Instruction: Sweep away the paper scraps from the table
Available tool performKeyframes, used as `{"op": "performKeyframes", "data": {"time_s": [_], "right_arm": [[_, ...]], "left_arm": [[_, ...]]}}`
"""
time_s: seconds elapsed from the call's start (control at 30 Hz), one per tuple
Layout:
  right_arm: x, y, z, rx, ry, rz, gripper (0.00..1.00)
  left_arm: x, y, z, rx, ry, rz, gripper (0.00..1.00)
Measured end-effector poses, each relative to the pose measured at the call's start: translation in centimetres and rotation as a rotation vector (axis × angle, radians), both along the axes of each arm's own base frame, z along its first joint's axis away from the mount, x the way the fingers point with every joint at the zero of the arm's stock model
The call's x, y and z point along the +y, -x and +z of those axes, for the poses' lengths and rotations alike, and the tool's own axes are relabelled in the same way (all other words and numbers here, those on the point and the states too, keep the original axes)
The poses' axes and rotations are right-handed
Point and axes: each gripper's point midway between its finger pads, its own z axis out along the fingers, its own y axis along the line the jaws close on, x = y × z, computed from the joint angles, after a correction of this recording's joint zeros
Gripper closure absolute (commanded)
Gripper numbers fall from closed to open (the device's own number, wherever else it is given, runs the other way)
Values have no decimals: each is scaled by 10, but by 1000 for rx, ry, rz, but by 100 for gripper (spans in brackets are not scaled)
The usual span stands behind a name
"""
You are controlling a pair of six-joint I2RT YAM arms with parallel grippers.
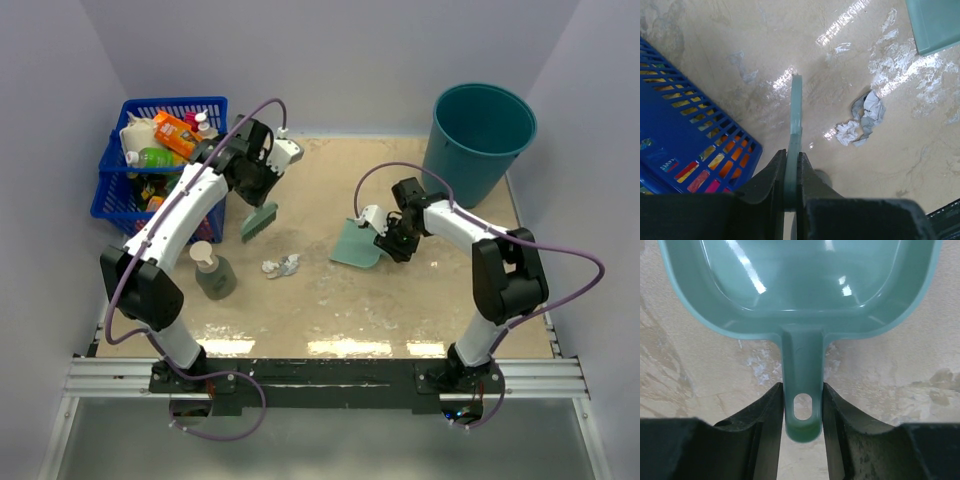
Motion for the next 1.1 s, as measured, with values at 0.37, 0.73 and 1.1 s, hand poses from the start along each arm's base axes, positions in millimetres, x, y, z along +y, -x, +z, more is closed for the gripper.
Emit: {"op": "performKeyframes", "data": {"time_s": [0.37, 0.73, 1.1], "right_arm": [[-3, 16, -3, 66, 12, -2, 95], [7, 76, 26, 158, 84, 150, 100], [25, 97, 15, 241, 125, 150, 100]], "left_arm": [[0, 1, -2, 10, 7, 24, 100], [15, 6, -27, 48, -63, 83, 100], [16, 30, -57, 109, -9, 220, 100]]}}
